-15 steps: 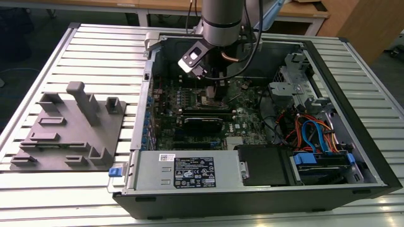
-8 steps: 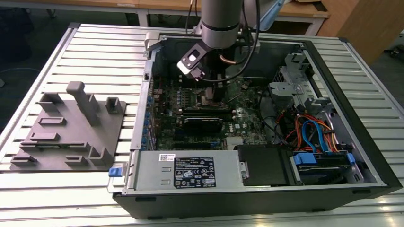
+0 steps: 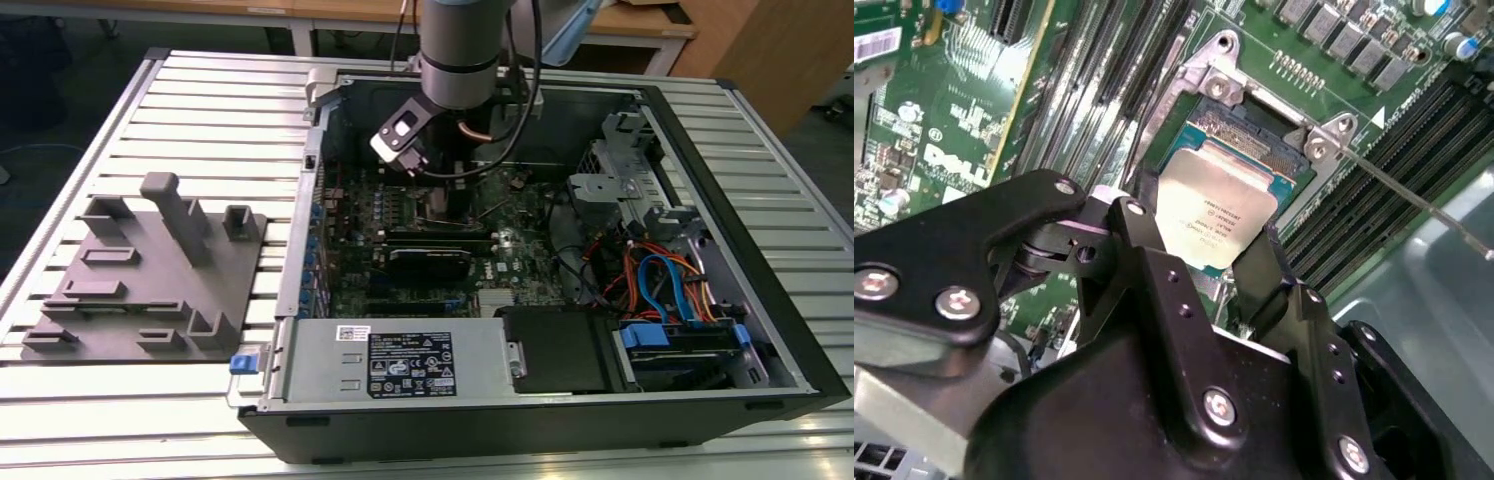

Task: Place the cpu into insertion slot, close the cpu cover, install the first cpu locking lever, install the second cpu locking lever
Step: 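Place the cpu into insertion slot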

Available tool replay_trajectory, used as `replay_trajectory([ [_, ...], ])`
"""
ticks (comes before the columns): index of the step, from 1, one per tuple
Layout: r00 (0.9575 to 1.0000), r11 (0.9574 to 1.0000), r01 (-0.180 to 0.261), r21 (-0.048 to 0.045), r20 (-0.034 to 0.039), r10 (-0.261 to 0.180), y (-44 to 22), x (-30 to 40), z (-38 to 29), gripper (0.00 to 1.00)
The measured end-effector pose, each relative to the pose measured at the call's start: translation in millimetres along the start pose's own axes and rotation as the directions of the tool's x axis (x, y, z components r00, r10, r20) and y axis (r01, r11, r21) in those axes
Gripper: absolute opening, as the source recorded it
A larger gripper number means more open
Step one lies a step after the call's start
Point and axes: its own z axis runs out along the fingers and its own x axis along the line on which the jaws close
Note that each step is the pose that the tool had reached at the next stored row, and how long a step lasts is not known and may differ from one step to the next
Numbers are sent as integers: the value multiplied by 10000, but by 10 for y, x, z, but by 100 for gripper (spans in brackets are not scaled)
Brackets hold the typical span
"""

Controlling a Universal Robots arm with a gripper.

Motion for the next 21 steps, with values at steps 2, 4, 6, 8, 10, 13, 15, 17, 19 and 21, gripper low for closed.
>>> replay_trajectory([
  [2, 10000, 10000, 0, 0, -1, 0, -2, 1, 21, 54],
  [4, 10000, 10000, -23, 0, 1, 23, -5, 3, 37, 54],
  [6, 10000, 10000, -28, 0, 2, 28, -6, 7, 51, 54],
  [8, 10000, 10000, -28, 0, 3, 28, -9, 13, 60, 54],
  [10, 10000, 10000, -27, 0, 2, 27, -15, 18, 66, 54],
  [13, 10000, 10000, -60, -1, 5, 60, -26, 24, 77, 54],
  [15, 9999, 9999, -111, -2, 9, 111, -29, 27, 85, 54],
  [17, 9999, 9999, -162, -2, 15, 162, -30, 27, 91, 54],
  [19, 9998, 9998, -189, -3, 24, 189, -30, 27, 93, 54],
  [21, 9998, 9998, -189, -4, 52, 189, -31, 28, 100, 54],
])
